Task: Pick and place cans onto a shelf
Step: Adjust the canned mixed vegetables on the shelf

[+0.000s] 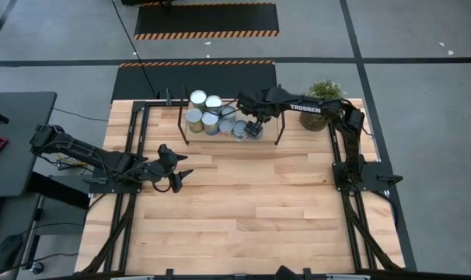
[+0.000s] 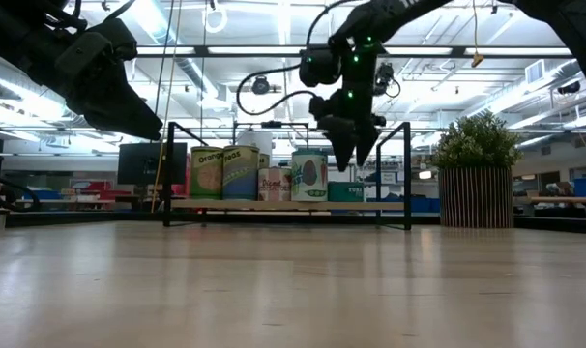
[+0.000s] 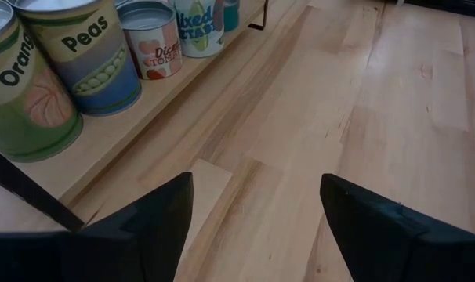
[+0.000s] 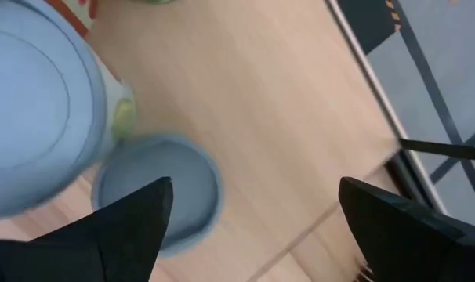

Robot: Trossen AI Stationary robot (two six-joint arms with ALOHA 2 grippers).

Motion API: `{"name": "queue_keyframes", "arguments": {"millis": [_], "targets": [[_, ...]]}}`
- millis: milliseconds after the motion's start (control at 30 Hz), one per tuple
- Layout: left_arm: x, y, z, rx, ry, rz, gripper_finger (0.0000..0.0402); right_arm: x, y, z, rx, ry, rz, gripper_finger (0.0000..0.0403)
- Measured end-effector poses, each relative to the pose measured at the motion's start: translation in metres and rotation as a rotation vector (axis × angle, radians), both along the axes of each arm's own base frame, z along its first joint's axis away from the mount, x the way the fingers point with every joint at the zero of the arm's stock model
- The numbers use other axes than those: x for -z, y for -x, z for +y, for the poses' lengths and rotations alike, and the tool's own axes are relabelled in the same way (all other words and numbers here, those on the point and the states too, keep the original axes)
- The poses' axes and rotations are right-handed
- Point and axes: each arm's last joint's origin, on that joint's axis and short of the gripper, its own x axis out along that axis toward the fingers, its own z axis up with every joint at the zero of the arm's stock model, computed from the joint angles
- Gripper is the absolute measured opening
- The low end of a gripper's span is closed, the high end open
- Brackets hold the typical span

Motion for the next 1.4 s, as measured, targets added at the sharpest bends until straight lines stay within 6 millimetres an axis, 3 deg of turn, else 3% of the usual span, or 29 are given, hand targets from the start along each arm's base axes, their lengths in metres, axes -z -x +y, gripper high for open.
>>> {"name": "queue_keyframes", "arguments": {"millis": [133,433,667,833,967,1100,1300,1400], "targets": [[0.000,0.000,0.000,0.000,0.000,0.000,0.0283,-0.014,-0.003,-0.001,-0.020,0.024,-0.014,0.0373],[0.000,0.000,0.000,0.001,-0.001,0.001,0.0283,-0.041,-0.005,0.009,-0.238,0.029,0.040,0.0373],[0.000,0.000,0.000,0.001,-0.001,0.001,0.0283,-0.061,-0.008,0.050,-0.318,0.069,0.154,0.0373],[0.000,0.000,0.000,-0.006,0.010,-0.004,0.0283,-0.061,-0.016,0.089,-0.344,0.065,0.137,0.0373],[0.000,0.000,0.000,-0.008,0.013,-0.004,0.0283,-0.056,-0.019,0.124,-0.397,0.093,0.117,0.0373],[0.000,0.000,0.000,0.002,-0.003,-0.001,0.0283,-0.048,-0.011,0.150,-0.464,0.132,-0.014,0.0373],[-0.003,-0.002,0.000,-0.009,-0.014,-0.036,0.0283,0.003,0.003,0.169,-0.586,0.230,-0.171,0.0373],[-0.004,-0.002,0.000,-0.013,-0.016,-0.047,0.0283,0.037,0.005,0.173,-0.626,0.339,-0.158,0.0373]]}}
